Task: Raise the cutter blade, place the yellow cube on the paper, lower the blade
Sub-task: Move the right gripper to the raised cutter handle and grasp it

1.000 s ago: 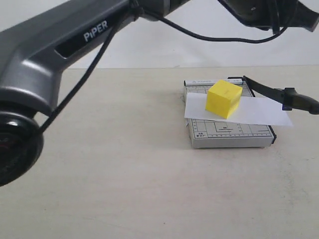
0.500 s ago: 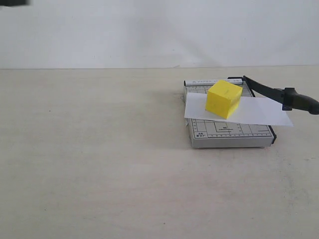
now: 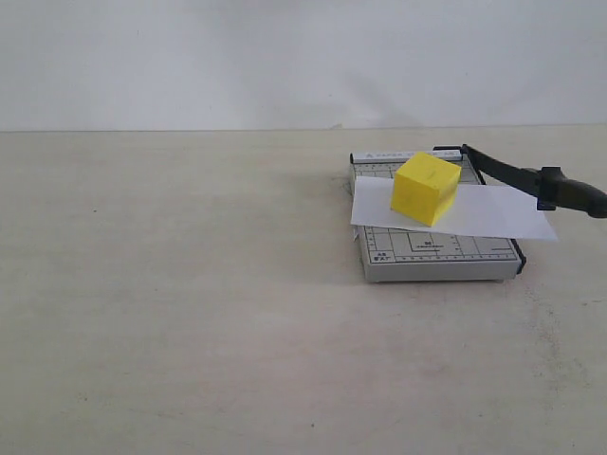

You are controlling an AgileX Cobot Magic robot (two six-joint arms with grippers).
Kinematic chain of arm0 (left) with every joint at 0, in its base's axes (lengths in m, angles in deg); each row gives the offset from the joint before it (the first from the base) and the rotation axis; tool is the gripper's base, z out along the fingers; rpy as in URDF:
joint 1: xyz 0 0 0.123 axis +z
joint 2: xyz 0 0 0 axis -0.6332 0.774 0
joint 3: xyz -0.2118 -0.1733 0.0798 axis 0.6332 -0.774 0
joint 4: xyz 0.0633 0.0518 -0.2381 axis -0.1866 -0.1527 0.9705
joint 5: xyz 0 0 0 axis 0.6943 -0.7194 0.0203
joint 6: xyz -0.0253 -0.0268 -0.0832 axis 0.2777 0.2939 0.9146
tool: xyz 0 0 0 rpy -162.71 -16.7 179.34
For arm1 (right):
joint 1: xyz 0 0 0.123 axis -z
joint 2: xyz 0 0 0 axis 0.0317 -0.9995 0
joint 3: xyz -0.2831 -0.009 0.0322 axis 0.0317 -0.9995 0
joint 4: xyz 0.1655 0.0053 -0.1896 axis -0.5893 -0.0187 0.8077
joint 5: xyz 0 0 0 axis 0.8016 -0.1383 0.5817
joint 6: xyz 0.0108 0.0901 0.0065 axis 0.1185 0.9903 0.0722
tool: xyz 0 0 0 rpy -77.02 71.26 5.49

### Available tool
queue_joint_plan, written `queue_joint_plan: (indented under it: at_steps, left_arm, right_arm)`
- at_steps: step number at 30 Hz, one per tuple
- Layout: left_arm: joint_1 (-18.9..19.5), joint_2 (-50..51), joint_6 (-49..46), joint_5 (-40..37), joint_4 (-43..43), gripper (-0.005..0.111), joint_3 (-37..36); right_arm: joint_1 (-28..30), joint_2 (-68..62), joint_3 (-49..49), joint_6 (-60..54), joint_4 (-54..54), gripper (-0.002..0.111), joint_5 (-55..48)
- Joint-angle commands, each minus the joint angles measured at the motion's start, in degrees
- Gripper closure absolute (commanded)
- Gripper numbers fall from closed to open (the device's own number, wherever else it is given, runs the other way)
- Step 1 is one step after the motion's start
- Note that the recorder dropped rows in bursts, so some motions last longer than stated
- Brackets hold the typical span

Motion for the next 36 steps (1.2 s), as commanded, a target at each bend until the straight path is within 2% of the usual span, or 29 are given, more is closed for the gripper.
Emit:
queue_joint_plan:
  at_steps: [1, 3, 6, 8, 9, 12, 14, 19, 25, 36]
  left_arm:
    - [0.19, -0.68, 5.51, -0.22, -1.52, 0.102, -5.69]
    - [0.19, -0.71, 9.26, 2.81, -1.63, 0.102, -7.60]
    - [0.19, -0.71, 15.26, 4.72, -4.18, 0.102, -9.93]
    - [0.19, -0.71, 19.27, 4.82, -8.97, 0.102, -11.44]
    - [0.19, -0.71, 21.93, 4.70, -12.40, 0.102, -12.58]
    - [0.19, -0.71, 32.34, 4.46, -19.43, 0.102, -14.06]
    - [0.19, -0.71, 36.41, 2.16, -22.24, 0.102, -14.84]
    - [0.19, -0.71, 43.69, -2.28, -29.54, 0.102, -15.56]
    - [0.19, -0.71, 44.47, -0.98, -30.40, 0.102, -15.56]
    - [0.19, -0.71, 44.47, 13.98, -30.40, 0.102, -15.56]
  right_arm:
    - [0.91, -12.84, 16.42, -1.35, 1.88, 0.109, -20.61]
    - [1.19, -16.37, 22.21, 1.83, 5.17, 0.108, -26.58]
    - [1.19, -19.70, 29.50, 9.38, 16.35, 0.103, -32.52]
    - [1.19, -21.39, 32.74, 15.17, 24.42, 0.094, -37.14]
    - [1.19, -22.15, 33.98, 18.56, 27.20, 0.086, -40.21]
    - [1.19, -24.16, 34.30, 20.53, 30.74, 0.068, -44.40]
    - [1.19, -25.43, 34.30, 23.07, 31.13, 0.062, -45.57]
    - [1.19, -29.36, 34.30, 28.04, 34.27, 0.061, -46.04]
    - [1.19, -34.10, 34.30, 29.52, 34.85, 0.061, -48.23]
    - [1.19, -37.64, 34.30, 31.77, 37.53, 0.061, -49.47]
